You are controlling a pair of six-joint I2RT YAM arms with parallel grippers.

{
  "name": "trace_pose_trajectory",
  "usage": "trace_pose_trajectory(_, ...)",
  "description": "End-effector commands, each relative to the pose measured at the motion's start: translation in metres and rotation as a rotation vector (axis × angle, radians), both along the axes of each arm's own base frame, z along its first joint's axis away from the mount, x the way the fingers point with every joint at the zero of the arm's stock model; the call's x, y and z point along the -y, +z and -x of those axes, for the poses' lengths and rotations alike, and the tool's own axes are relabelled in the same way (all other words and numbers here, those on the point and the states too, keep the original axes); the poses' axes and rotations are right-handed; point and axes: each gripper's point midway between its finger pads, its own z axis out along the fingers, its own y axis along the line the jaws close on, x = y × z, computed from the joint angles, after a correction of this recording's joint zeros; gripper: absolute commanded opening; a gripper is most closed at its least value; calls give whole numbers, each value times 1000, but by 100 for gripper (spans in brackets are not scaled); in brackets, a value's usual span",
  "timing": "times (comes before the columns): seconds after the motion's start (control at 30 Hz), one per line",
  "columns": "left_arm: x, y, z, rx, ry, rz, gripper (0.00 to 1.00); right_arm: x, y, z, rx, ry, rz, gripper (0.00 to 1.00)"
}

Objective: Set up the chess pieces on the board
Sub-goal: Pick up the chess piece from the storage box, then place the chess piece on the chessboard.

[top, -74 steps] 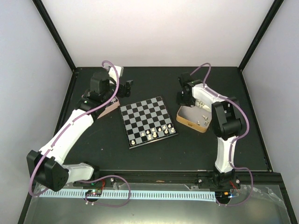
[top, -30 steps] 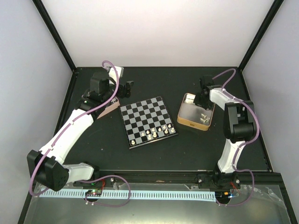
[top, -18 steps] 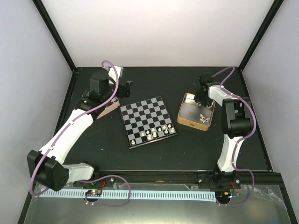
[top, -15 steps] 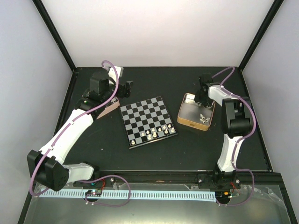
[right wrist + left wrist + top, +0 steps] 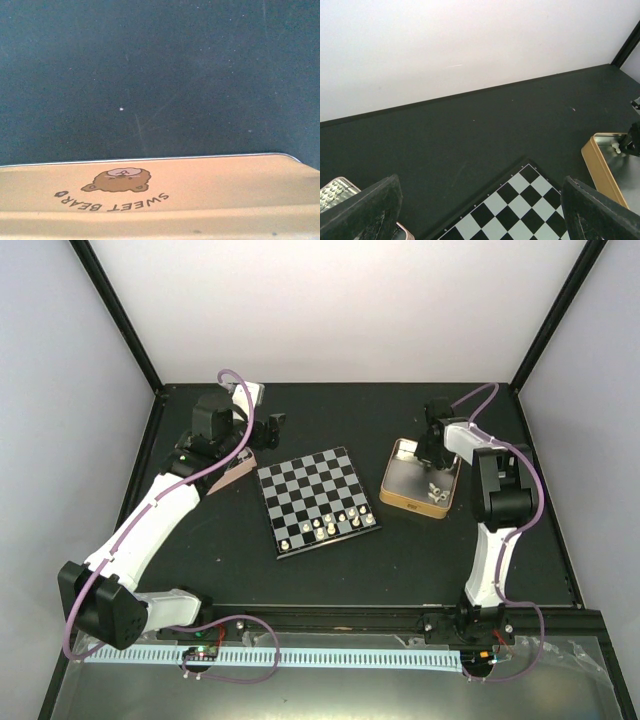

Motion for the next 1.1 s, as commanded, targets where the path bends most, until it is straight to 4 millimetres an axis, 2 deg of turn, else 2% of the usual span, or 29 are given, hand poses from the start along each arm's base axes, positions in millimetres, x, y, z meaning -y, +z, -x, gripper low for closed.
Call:
trace_pose_trajectory(0.0,-1,8,-3,16,-4,12,88,3,2,-9,21,5,7,19)
trace_pose_trajectory(0.3,0,12,-4,17,-6,21,89,0,5,-9,18,12,-12,6)
trace_pose_trajectory(0.47,0,16,-3,9,2,42,89,-8,29,2,63,45,-62,5)
trace_pose_trajectory(0.57,2,19,-1,-3,-1,78,89,-21,53,13,119,91,-135,5)
trace_pose_trajectory(0.77,13,26,9,-59,-30,211,90,-70,103,29,264,268,-342,5)
trace_pose_trajectory(0.9,37,33,19,-93,-158,332,89,-127,152,42,380,512,-490,5)
trace_pose_trajectory(0.97,51,34,27,-128,-234,406,89,-155,176,55,441,641,-570,5)
trace_pose_trajectory(1.07,64,37,39,-184,-315,492,87,-192,201,81,490,809,-674,5)
